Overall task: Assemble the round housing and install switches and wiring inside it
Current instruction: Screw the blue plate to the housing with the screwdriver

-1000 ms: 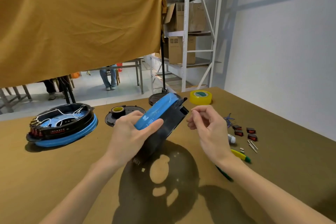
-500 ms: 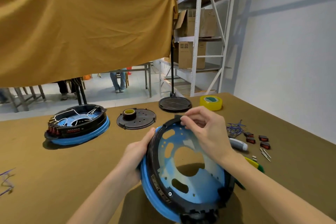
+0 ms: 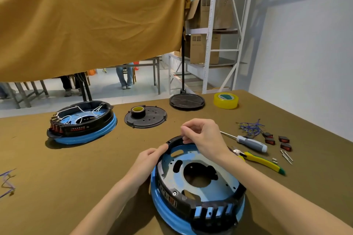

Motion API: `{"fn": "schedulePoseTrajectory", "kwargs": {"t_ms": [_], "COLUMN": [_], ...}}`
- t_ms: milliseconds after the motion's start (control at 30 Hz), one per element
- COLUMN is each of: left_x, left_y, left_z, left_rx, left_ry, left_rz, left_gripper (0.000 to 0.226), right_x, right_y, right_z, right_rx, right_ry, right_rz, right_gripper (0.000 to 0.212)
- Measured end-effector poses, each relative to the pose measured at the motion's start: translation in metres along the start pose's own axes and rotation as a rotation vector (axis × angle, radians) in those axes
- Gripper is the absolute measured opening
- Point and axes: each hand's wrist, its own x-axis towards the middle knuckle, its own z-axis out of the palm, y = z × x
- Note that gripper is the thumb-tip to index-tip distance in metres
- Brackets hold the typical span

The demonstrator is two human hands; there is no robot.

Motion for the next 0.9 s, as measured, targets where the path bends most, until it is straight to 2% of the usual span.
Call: {"fn": "schedulePoseTrajectory", "kwargs": {"t_ms": [167,367,433,900], "left_x": [0.001,-0.002,-0.003,-0.002], "left_y": [-0.008,-0.026,-0.028,-0.032], "left_z": [0.002,0.013,0.013,0.01], "left_rx": [-0.026,-0.114,-0.126,-0.145], "left_ry": [0.005,0.105,0.113,0.086], "left_rz": [0.103,0.384,0.428,0.464], "left_gripper": [0.022,0.027,0.029,0.035], "right_x": [0.013,0.012,0.009,0.006], "right_y": [0.004,0.013,0.015,0.015], "right_z": [0.02,0.028,0.026,0.022], "right_rx": [-0.036,-0.306,-0.312,-0.331], "right_ry": [-0.071,-0.154,-0.17,-0.28], "right_rz": [-0.004,-0.118,-0.133,-0.182], "right_gripper": [0.009,0.013,0.013,0.011]}}
